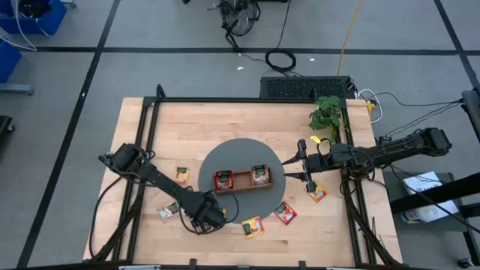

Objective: Pick & Place Tea
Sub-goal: Put the yellow tea bag into the right section of the wooden organizer

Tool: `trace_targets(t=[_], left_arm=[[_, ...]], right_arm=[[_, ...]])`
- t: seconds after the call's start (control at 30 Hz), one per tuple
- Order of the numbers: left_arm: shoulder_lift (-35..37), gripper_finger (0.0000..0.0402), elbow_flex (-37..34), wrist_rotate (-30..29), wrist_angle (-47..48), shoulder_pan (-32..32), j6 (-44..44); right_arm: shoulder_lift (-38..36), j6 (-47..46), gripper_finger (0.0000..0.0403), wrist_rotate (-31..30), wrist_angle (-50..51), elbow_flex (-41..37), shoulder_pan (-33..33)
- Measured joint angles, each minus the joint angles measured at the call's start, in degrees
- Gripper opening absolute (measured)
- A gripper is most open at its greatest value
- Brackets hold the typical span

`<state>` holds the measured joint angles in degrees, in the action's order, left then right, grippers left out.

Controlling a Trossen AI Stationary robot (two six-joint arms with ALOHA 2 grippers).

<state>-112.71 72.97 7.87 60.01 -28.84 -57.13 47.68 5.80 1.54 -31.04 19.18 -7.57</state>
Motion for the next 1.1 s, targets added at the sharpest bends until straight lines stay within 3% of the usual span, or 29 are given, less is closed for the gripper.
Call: trace_targets(t=[0.17,0.6,0.8,1.1], left_arm=[[0.0,0.0251,0.0,-1.8,0.1,1.1,-1.5],[0.0,0.0352,0.0,-1.0,0.1,2.7,3.3],[1.5,0.0354,0.1,-0.9,-0.5,2.7,3.4],[6.1,0.0338,0.1,-6.1,-0.3,1.7,-0.5]], right_arm=[[0.0,0.1,0.0157,0.0,0.0,0.0,0.0],[0.0,0.4,0.0157,0.0,0.0,0.0,0.0],[0.0,0.4,0.0157,0.0,0.0,0.0,0.0],[0.0,0.5,0.0157,0.0,0.2,0.0,0.0]])
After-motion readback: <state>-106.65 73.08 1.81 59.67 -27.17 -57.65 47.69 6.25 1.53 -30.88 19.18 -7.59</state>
